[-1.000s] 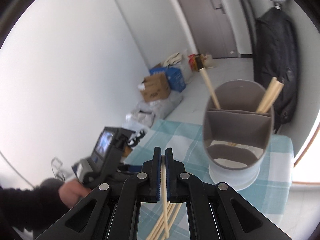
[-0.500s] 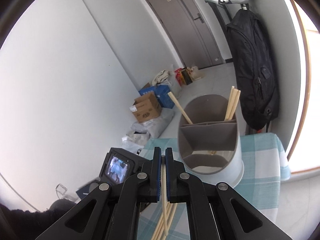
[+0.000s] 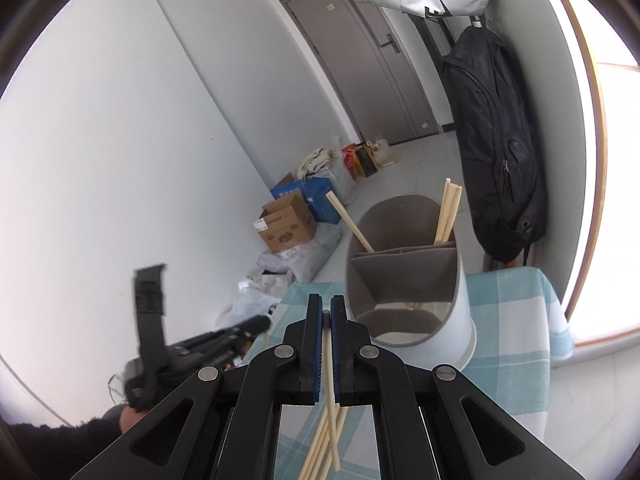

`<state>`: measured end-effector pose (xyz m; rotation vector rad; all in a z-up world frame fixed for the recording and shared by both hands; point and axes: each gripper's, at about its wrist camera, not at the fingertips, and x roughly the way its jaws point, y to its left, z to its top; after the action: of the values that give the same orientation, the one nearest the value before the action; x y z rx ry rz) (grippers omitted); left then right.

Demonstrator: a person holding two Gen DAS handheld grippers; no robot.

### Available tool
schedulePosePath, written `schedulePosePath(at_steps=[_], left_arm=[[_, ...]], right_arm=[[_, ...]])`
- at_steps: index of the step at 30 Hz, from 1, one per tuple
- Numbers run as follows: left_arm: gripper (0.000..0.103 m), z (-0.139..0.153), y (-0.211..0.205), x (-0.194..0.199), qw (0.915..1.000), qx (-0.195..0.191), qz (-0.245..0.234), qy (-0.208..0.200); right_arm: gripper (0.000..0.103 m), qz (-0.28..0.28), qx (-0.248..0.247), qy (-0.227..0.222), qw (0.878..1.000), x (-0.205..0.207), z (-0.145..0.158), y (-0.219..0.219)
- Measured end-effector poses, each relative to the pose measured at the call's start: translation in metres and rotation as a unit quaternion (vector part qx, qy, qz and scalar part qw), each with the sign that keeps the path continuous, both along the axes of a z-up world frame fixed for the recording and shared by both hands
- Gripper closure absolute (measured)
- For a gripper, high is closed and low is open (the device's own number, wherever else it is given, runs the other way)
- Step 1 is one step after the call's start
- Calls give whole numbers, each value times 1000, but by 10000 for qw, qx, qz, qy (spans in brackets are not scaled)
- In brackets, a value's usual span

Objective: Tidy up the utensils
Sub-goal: 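Lower both held chopsticks upright into the white holder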

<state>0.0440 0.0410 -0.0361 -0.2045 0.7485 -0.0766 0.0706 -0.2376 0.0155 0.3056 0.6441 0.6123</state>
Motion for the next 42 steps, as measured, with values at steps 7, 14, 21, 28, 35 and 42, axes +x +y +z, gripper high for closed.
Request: schedulePosePath(at_steps=[7,14,21,28,35,42], left_arm=[[102,8,-16,0,9997,-78,8,-233],[102,31,-26,-12,9991,-5,-67,-412],[102,65,-40,-16,9975,93,-350,-602],[102,105,-46,-13,9960,33,-513,-733],[102,156,-59,3,9926,-223,-784,-895],[102,192,-76,27,9871,-371,-980,-1209]], right_arm=[[100,-33,-202,-221,9995,-8,3,7],[100,-72,-321,-415,9986,-15,7,14],[100,-117,-291,-658,9973,-15,28,14],[100,-193,-178,-924,9954,-10,67,6],[100,-402,-38,-1179,9922,16,113,-10],[100,-669,75,-1404,9878,50,141,-25]])
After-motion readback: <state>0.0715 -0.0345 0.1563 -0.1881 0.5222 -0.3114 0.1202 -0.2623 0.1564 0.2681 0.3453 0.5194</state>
